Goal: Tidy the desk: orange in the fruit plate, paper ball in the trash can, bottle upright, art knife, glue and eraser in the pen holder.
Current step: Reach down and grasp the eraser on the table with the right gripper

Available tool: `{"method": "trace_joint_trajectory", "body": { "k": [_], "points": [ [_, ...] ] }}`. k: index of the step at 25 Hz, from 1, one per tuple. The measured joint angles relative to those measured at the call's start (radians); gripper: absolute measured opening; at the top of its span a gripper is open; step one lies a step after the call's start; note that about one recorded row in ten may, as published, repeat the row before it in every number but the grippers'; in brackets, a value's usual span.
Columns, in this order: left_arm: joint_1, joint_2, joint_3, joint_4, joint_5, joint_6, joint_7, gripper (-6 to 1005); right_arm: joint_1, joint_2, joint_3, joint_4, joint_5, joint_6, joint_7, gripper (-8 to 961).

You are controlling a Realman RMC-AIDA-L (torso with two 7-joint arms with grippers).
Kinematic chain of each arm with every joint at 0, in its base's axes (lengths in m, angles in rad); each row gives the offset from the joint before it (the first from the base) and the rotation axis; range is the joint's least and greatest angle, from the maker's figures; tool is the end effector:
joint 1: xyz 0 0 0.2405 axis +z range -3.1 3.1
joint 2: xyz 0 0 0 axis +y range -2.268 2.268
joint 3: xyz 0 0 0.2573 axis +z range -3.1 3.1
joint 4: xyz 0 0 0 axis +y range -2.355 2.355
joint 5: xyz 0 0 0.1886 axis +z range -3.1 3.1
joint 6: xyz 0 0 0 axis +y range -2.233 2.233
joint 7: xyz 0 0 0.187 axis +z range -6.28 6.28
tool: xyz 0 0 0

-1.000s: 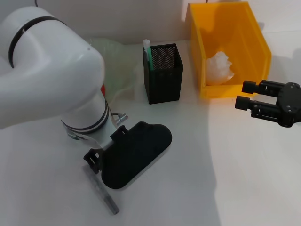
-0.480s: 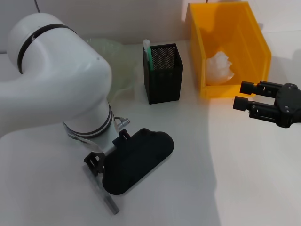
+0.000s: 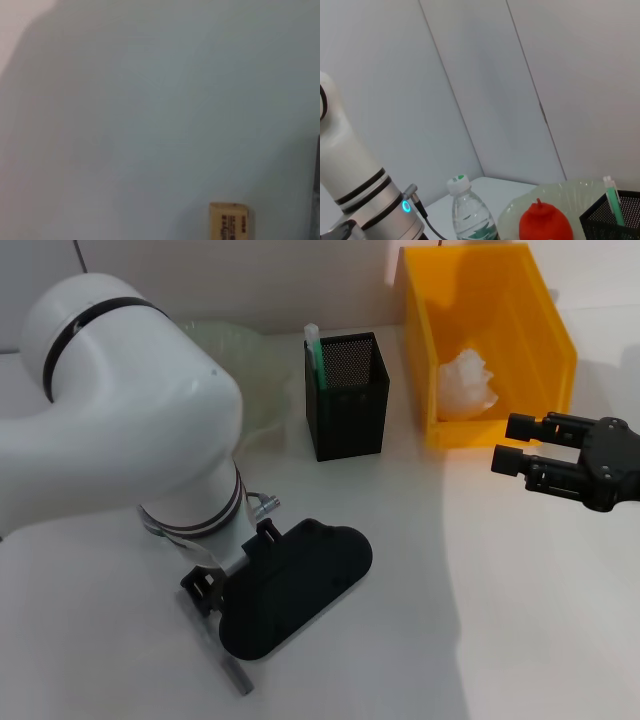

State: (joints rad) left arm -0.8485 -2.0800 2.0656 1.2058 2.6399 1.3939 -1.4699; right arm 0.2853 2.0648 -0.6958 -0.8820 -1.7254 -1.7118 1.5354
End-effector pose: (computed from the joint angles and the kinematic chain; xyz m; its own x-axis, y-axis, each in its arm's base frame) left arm -0.1662 0.3238 -0.1269 0.2651 -0.8369 -0.4789 -0.7095 -0.5056 0.4908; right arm 0.2484 0.2908 0.0283 0.6375 -0.3337 -0.6944 -0.5798 -0.8013 -0.1472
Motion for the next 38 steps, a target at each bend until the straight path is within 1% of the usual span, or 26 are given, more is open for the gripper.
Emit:
{"method": "trace_joint_trajectory", "body": {
  "k": [13, 38],
  "points": [
    [-0.009, 0.0, 0.02, 0.003, -0.002, 0.003, 0.011, 723, 0.013, 0.005, -0.005, 0.0, 0.0, 0.0, 0.0, 627],
    [-0.015, 0.0, 0.055, -0.017, -0.005, 0.002, 0.028, 676, 0.033, 0.009, -0.008, 0.0, 0.0, 0.001, 0.002, 628]
  ]
}}
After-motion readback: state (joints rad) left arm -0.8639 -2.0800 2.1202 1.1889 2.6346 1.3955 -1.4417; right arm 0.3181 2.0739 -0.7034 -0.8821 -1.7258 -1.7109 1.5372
